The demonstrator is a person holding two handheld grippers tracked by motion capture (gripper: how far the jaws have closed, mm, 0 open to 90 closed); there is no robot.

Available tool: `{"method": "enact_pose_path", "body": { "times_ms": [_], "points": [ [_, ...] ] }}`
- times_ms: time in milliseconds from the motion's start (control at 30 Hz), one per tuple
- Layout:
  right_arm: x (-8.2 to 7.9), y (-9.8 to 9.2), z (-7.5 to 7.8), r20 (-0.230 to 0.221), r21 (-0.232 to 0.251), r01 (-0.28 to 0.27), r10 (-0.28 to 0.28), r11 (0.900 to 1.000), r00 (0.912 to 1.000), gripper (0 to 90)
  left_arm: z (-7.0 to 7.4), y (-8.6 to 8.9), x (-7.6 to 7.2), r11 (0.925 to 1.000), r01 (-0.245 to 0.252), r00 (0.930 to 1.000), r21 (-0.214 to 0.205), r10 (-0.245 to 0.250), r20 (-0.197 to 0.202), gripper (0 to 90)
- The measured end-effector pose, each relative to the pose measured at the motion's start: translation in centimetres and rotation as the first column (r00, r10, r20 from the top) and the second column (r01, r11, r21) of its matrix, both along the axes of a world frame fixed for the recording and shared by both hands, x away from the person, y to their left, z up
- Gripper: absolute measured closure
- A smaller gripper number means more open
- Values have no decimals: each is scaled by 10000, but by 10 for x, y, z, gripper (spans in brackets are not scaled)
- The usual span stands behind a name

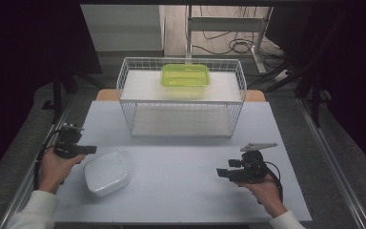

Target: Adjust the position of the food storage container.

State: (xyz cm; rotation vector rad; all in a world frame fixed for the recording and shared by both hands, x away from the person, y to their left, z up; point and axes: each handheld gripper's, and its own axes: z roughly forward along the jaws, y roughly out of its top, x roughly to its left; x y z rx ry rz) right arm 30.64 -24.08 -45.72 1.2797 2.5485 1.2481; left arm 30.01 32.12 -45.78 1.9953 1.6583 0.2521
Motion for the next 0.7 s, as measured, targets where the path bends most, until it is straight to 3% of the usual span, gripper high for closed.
{"method": "enact_pose_path", "body": {
  "times_ms": [200, 333, 400, 533, 700],
  "points": [
    [1, 1, 0, -67, 13, 57, -57, 10000, 10000, 293, -8, 24, -32, 9977, -662, 9973, -125, 657, -332, 896],
    [2, 2, -1, -95, -31, 11, -11, 10000, 10000, 293, -22, 25, -52, 9967, -725, 9955, -365, 701, -635, 895],
    [2, 3, -2, -96, -77, -18, 17, 10000, 10000, 293, -30, 22, -61, 9971, -729, 9945, -223, 710, -776, 893],
    [2, 3, -2, -106, -92, -19, 18, 10000, 9999, 293, -42, 11, -68, 9970, -520, 9934, -575, 457, -1049, 890],
    [2, 3, -3, -71, -201, -20, 19, 9998, 10000, 293, -44, 4, -64, 9954, -358, 9938, -887, 261, -1079, 887]
  ]
}}
